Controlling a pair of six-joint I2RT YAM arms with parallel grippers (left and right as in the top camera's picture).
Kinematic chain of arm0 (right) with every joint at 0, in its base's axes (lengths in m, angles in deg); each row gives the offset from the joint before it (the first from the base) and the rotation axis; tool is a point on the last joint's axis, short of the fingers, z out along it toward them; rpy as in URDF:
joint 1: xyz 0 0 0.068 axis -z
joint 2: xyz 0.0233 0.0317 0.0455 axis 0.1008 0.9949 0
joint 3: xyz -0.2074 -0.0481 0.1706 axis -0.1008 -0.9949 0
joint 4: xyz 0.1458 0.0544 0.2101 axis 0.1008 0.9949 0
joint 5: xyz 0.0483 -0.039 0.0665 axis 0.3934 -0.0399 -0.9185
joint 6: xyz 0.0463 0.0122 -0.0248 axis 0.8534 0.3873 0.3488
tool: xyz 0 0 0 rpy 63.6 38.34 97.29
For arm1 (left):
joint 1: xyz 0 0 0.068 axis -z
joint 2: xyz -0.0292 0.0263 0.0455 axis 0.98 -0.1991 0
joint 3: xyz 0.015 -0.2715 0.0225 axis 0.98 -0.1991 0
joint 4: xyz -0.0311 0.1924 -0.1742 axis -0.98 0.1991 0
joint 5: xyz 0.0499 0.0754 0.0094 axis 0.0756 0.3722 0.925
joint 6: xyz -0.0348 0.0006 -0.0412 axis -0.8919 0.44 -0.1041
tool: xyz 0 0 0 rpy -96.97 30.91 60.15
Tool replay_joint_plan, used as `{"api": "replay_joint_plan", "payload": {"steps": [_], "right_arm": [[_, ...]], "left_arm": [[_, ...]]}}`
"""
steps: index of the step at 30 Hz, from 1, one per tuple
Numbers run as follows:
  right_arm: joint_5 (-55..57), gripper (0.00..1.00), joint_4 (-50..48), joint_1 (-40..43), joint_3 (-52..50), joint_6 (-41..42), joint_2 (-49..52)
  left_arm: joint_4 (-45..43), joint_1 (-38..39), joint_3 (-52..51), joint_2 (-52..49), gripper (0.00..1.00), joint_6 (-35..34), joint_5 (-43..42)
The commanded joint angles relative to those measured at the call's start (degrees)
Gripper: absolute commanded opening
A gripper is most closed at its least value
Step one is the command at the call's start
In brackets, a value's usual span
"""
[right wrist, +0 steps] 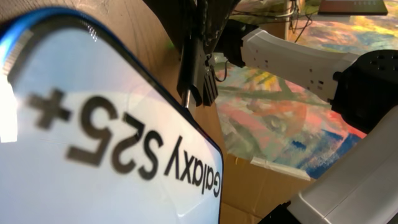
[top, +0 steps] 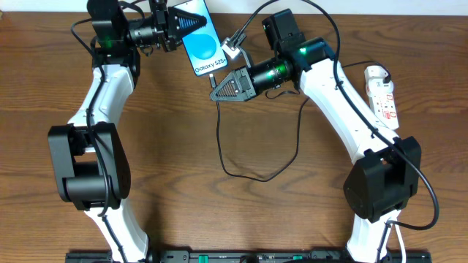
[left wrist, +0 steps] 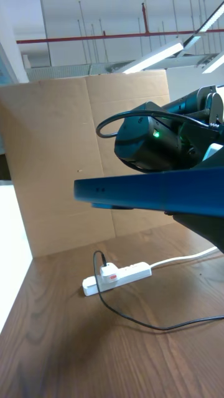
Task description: Plug charger to phone and switch on socket
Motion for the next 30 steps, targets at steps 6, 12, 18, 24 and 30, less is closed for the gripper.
{"api": "replay_joint_plan", "payload": {"steps": [6, 12, 18, 24, 30], "right_arm": [[-0.42, 0.01, 0.02, 1.14, 0.00, -1.33, -0.85], [-0.39, 0.01, -0.04, 1.40, 0.00, -1.33, -0.85], [-0.42, 0.01, -0.39, 1.38, 0.00, -1.33, -0.85], [-0.44, 0.01, -0.35, 1.22, 0.00, -1.31, -0.85], [-0.42, 0.01, -0.37, 0.22, 0.00, -1.29, -0.85]], "left_arm": [[-0.72, 0.02, 0.87, 1.09, 0.08, 0.76, -1.18], [-0.72, 0.02, 0.87, 1.09, 0.07, 0.76, -1.44], [-0.70, 0.04, 0.87, 1.09, 0.07, 0.76, -1.57], [-0.72, 0.04, 0.87, 1.09, 0.07, 0.76, -1.55], [-0.72, 0.02, 0.87, 1.09, 0.08, 0.76, -1.55]]}}
